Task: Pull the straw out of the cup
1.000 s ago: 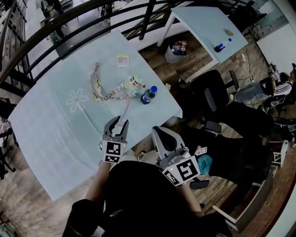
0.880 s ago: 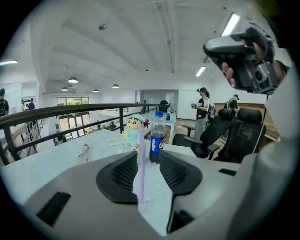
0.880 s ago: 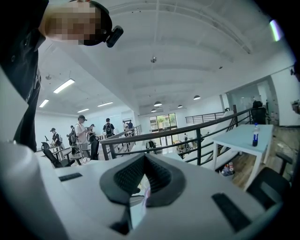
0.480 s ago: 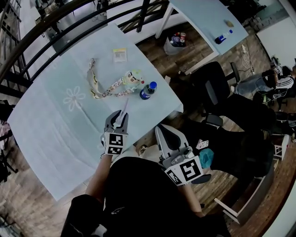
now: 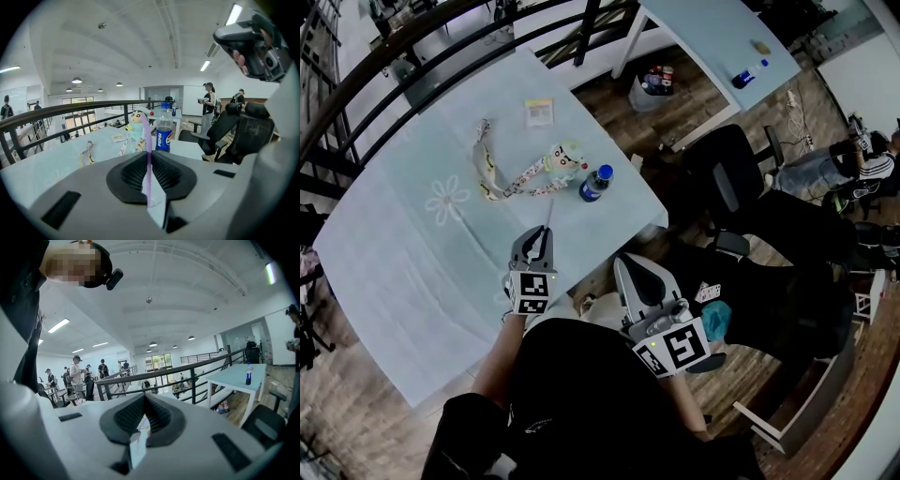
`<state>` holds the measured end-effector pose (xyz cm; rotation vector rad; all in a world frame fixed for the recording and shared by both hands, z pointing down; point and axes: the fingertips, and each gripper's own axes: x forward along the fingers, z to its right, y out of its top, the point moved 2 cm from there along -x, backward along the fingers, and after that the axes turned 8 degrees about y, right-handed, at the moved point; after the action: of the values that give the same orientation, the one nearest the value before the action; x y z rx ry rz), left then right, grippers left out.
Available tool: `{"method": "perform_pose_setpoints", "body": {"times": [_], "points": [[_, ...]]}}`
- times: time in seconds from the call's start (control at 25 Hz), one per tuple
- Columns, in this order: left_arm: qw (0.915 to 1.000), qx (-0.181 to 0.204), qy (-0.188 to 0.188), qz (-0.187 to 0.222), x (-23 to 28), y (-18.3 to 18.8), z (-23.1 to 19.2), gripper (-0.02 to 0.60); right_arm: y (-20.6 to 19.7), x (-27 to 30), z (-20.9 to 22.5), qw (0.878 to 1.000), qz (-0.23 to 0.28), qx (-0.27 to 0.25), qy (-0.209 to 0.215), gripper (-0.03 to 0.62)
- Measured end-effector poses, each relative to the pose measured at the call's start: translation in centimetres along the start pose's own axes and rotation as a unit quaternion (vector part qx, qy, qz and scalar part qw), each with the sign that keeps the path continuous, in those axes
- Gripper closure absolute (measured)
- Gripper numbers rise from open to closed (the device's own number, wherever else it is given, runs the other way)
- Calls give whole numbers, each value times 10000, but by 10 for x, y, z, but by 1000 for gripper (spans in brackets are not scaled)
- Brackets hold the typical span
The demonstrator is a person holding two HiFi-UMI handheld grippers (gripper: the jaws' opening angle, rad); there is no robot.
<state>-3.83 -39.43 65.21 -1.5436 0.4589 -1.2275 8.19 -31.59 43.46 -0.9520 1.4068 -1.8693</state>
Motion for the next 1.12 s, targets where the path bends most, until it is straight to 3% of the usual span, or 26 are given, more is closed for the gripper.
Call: {"method": "perform_pose_setpoints", "body": {"times": [0.32, 0.6, 0.92, 1.12], "points": [[9988, -162, 207, 401, -18, 21, -4, 545, -3, -9, -5, 9999, 72, 37, 109, 588], [9939, -284, 518, 928, -51, 47, -10, 545, -7, -13, -12, 9986, 122, -2, 520, 588], [9758, -444, 1072, 1854, -118, 104, -2, 545, -5, -42, -15, 9951, 235, -34, 963, 588], [9675, -477, 1227, 2159, -164, 132, 21, 545, -6, -69, -19, 9920, 306, -58, 1225, 588]]}}
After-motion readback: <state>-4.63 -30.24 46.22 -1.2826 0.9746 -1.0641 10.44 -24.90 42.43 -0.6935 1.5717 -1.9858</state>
